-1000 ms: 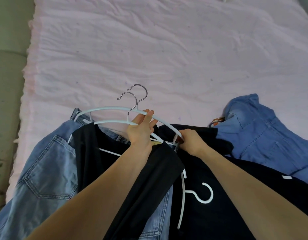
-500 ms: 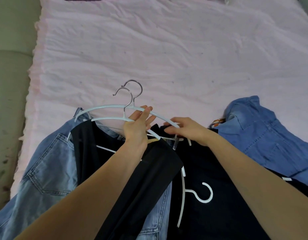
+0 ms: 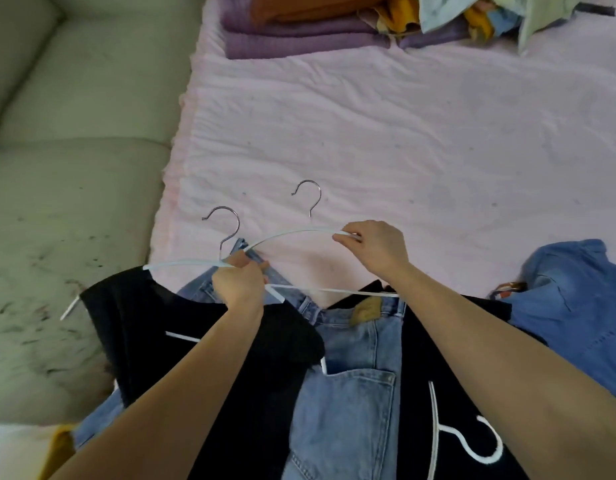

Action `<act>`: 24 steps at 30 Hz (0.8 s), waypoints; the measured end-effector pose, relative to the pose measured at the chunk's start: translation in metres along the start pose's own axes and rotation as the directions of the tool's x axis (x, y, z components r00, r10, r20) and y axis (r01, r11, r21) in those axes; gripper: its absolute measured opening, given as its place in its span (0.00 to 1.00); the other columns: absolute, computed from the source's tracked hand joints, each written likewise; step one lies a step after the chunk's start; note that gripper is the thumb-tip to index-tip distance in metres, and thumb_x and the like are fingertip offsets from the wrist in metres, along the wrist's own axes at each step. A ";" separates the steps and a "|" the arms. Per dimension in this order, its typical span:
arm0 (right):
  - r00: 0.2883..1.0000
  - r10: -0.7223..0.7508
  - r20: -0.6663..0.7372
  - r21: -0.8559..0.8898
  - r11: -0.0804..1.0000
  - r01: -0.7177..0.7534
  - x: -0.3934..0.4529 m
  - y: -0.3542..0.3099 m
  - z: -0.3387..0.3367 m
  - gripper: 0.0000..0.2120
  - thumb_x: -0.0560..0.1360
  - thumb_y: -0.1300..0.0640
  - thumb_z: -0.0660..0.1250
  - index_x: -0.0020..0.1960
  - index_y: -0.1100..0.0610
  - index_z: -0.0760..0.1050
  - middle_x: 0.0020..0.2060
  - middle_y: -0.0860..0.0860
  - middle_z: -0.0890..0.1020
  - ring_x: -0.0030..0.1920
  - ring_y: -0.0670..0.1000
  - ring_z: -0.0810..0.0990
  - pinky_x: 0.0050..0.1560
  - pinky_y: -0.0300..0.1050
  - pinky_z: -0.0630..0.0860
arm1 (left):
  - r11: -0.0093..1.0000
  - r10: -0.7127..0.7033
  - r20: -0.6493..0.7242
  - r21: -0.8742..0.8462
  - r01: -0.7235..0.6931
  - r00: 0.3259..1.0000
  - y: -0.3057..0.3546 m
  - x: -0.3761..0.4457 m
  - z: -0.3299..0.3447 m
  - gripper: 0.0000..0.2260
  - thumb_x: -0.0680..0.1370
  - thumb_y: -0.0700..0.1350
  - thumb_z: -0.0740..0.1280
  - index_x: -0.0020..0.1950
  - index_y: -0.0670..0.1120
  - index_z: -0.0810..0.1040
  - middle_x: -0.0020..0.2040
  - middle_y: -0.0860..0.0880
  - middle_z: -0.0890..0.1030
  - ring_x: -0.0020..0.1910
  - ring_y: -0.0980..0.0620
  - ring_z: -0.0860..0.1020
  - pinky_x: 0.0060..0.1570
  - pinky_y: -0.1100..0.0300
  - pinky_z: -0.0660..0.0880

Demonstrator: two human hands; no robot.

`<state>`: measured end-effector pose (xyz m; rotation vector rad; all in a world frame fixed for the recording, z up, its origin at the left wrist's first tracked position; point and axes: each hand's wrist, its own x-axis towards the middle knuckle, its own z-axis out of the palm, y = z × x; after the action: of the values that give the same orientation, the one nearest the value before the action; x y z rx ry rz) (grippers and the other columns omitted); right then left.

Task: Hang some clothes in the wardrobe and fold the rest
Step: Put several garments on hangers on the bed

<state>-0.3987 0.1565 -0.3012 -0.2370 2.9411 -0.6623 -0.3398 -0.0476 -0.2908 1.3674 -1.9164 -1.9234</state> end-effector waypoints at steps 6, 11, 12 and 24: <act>0.992 -0.006 -0.125 -0.114 0.993 -0.009 0.025 -0.004 0.019 0.19 0.80 0.42 0.57 0.40 0.54 0.76 0.30 0.49 0.77 0.35 0.54 0.77 0.29 0.44 0.64 | 0.983 -0.025 -0.112 0.176 0.044 0.993 -0.016 0.054 -0.017 0.13 0.78 0.34 0.63 0.61 0.39 0.78 0.49 0.40 0.83 0.42 0.46 0.82 0.37 0.59 0.76; 0.987 -0.005 -0.160 -0.160 0.987 -0.021 0.032 0.003 0.034 0.19 0.80 0.43 0.57 0.40 0.54 0.74 0.27 0.51 0.76 0.31 0.57 0.76 0.30 0.45 0.68 | 0.980 -0.023 -0.080 0.193 0.039 0.997 -0.021 0.086 0.003 0.08 0.78 0.35 0.64 0.56 0.41 0.76 0.53 0.37 0.81 0.44 0.42 0.81 0.44 0.54 0.80; 0.985 0.008 -0.170 -0.156 0.987 -0.035 0.033 0.007 0.038 0.19 0.80 0.43 0.57 0.39 0.55 0.74 0.27 0.51 0.75 0.31 0.57 0.75 0.29 0.44 0.67 | 0.979 -0.024 -0.073 0.200 0.038 0.997 -0.023 0.092 0.008 0.05 0.78 0.35 0.63 0.47 0.44 0.73 0.52 0.38 0.81 0.41 0.43 0.80 0.40 0.58 0.79; 0.985 0.061 -0.163 -0.202 0.975 -0.093 0.037 0.031 0.054 0.20 0.81 0.43 0.56 0.39 0.55 0.73 0.26 0.50 0.73 0.31 0.57 0.74 0.29 0.44 0.62 | 0.937 -0.105 -0.088 0.326 0.128 0.991 -0.026 0.130 0.028 0.08 0.80 0.38 0.60 0.46 0.39 0.78 0.53 0.41 0.82 0.53 0.44 0.80 0.43 0.60 0.72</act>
<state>-0.4310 0.1555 -0.3662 -0.0916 3.1530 -0.3764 -0.4211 -0.1031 -0.3838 1.6433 -2.2487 -1.6235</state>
